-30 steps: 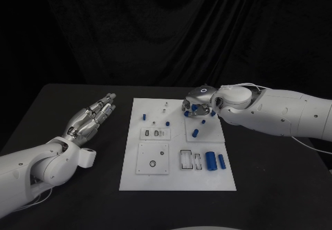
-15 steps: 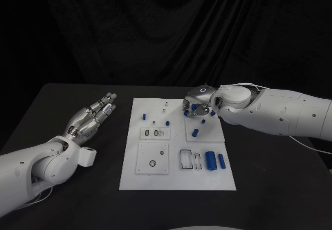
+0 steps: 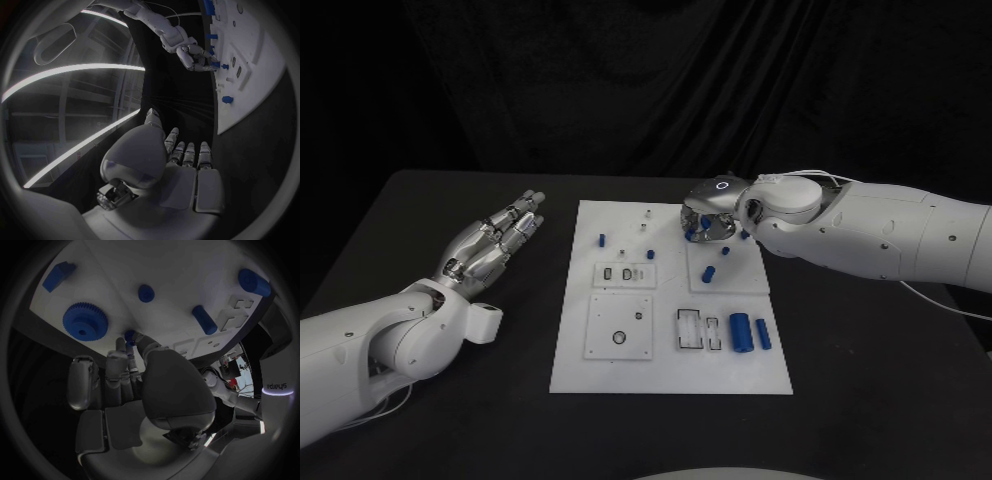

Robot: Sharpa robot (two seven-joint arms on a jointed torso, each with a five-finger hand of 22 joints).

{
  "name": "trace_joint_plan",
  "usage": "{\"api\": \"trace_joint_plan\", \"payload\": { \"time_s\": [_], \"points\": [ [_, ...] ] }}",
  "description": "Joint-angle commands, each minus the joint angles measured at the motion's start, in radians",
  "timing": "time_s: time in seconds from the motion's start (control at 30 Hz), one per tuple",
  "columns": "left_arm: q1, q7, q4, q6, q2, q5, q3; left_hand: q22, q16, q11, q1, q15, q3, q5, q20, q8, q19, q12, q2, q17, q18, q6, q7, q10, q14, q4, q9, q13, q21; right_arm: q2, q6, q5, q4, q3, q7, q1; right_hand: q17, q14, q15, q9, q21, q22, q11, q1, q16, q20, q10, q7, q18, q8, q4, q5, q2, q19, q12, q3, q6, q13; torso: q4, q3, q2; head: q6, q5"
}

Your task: Assemble the parts on the task board

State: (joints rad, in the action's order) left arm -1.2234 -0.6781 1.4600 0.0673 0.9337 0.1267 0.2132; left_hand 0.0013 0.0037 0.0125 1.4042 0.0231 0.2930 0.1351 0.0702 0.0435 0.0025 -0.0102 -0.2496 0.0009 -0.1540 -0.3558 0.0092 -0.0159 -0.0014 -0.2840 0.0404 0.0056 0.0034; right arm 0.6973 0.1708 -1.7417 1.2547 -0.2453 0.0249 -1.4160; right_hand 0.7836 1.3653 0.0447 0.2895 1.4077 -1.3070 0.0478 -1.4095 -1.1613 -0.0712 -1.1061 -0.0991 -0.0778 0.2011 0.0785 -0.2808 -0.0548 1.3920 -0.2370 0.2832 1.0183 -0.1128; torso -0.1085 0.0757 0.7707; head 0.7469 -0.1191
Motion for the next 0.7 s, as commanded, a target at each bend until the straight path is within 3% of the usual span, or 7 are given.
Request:
{"api": "trace_joint_plan", "payload": {
  "time_s": [0.03, 0.27, 0.47, 0.53, 0.6, 0.7],
  "points": [
    [-0.002, -0.251, -0.001, -0.016, -0.001, 0.004, -0.001, -0.001, -0.004, -0.005, 0.013, -0.009, -0.006, 0.004, 0.006, 0.000, -0.003, 0.006, -0.001, -0.001, -0.007, 0.001, 0.008, 0.001, 0.001, -0.002, 0.000, -0.002, -0.003, -0.001, 0.015, 0.024, -0.005, -0.002, 0.007, 0.007, 0.006, 0.004, 0.001, 0.023, 0.002, -0.005, 0.000, -0.014, -0.003, 0.005, -0.015, 0.006, 0.011, 0.006, 0.000, -0.004, 0.004, 0.005, 0.008, 0.011, 0.019, 0.002, -0.0001, -0.0004, 0.000, 0.001, 0.001],
    [-0.002, -0.248, 0.000, -0.017, 0.006, 0.004, -0.001, -0.001, -0.004, -0.007, 0.015, -0.010, -0.007, 0.004, 0.008, -0.001, -0.003, 0.007, -0.001, -0.001, -0.007, 0.004, 0.008, 0.001, 0.001, -0.001, 0.000, -0.002, -0.003, 0.008, 0.086, 0.041, 0.002, 0.001, -0.002, 0.004, 0.025, 0.016, -0.007, 0.033, 0.012, -0.023, -0.001, -0.011, -0.014, 0.000, -0.047, 0.005, 0.016, 0.008, -0.005, -0.003, 0.003, 0.017, 0.025, 0.023, 0.036, 0.006, 0.0005, -0.0009, 0.001, 0.000, 0.006],
    [-0.002, -0.246, 0.006, -0.012, 0.014, 0.004, -0.001, -0.001, -0.004, -0.008, 0.016, -0.012, -0.008, 0.004, 0.009, -0.001, -0.003, 0.006, -0.002, -0.001, -0.007, 0.002, 0.008, 0.001, 0.001, -0.001, 0.000, -0.002, -0.003, 0.007, 0.129, 0.066, 0.018, 0.004, -0.008, -0.025, 0.053, 0.030, -0.016, 0.042, 0.025, -0.045, -0.001, -0.001, -0.030, -0.007, -0.077, 0.006, 0.021, 0.010, -0.007, -0.003, 0.001, 0.032, 0.043, 0.029, 0.051, 0.010, 0.0007, -0.0010, 0.001, -0.001, 0.019],
    [-0.002, -0.245, 0.008, -0.010, 0.016, 0.004, -0.001, -0.001, -0.004, -0.008, 0.016, -0.012, -0.008, 0.004, 0.010, -0.001, -0.003, 0.006, -0.002, -0.001, -0.007, 0.002, 0.008, 0.000, 0.001, -0.001, 0.000, -0.001, -0.003, -0.001, 0.134, 0.072, 0.018, 0.005, -0.010, -0.036, 0.063, 0.034, -0.016, 0.043, 0.030, -0.053, -0.001, 0.001, -0.036, -0.009, -0.082, 0.005, 0.022, 0.009, -0.008, -0.003, 0.000, 0.037, 0.047, 0.031, 0.053, 0.012, 0.0013, -0.0006, 0.001, -0.001, 0.027],
    [-0.002, -0.246, 0.012, -0.007, 0.019, 0.004, -0.001, -0.001, -0.004, -0.009, 0.017, -0.012, -0.008, 0.004, 0.010, -0.001, -0.003, 0.006, -0.002, -0.001, -0.007, 0.001, 0.008, 0.000, 0.001, -0.001, 0.000, -0.001, -0.003, -0.017, 0.139, 0.077, 0.009, 0.007, -0.010, -0.045, 0.070, 0.038, -0.016, 0.044, 0.035, -0.061, -0.001, 0.002, -0.041, -0.009, -0.085, 0.005, 0.024, 0.008, -0.008, -0.003, -0.001, 0.043, 0.051, 0.032, 0.054, 0.013, 0.0020, -0.0003, 0.001, 0.005, 0.046],
    [-0.002, -0.248, 0.017, -0.001, 0.021, 0.005, -0.001, -0.001, -0.004, -0.009, 0.017, -0.012, -0.008, 0.004, 0.010, -0.001, -0.003, 0.006, -0.001, -0.001, -0.007, 0.007, 0.006, -0.001, 0.001, -0.002, -0.001, -0.001, -0.003, -0.041, 0.145, 0.080, -0.010, 0.009, -0.009, -0.050, 0.083, 0.044, -0.016, 0.044, 0.041, -0.070, 0.000, 0.005, -0.048, -0.010, -0.087, 0.005, 0.026, 0.006, -0.008, -0.003, -0.002, 0.049, 0.058, 0.034, 0.053, 0.015, 0.0021, 0.0000, 0.000, 0.007, 0.059]
  ]
}}
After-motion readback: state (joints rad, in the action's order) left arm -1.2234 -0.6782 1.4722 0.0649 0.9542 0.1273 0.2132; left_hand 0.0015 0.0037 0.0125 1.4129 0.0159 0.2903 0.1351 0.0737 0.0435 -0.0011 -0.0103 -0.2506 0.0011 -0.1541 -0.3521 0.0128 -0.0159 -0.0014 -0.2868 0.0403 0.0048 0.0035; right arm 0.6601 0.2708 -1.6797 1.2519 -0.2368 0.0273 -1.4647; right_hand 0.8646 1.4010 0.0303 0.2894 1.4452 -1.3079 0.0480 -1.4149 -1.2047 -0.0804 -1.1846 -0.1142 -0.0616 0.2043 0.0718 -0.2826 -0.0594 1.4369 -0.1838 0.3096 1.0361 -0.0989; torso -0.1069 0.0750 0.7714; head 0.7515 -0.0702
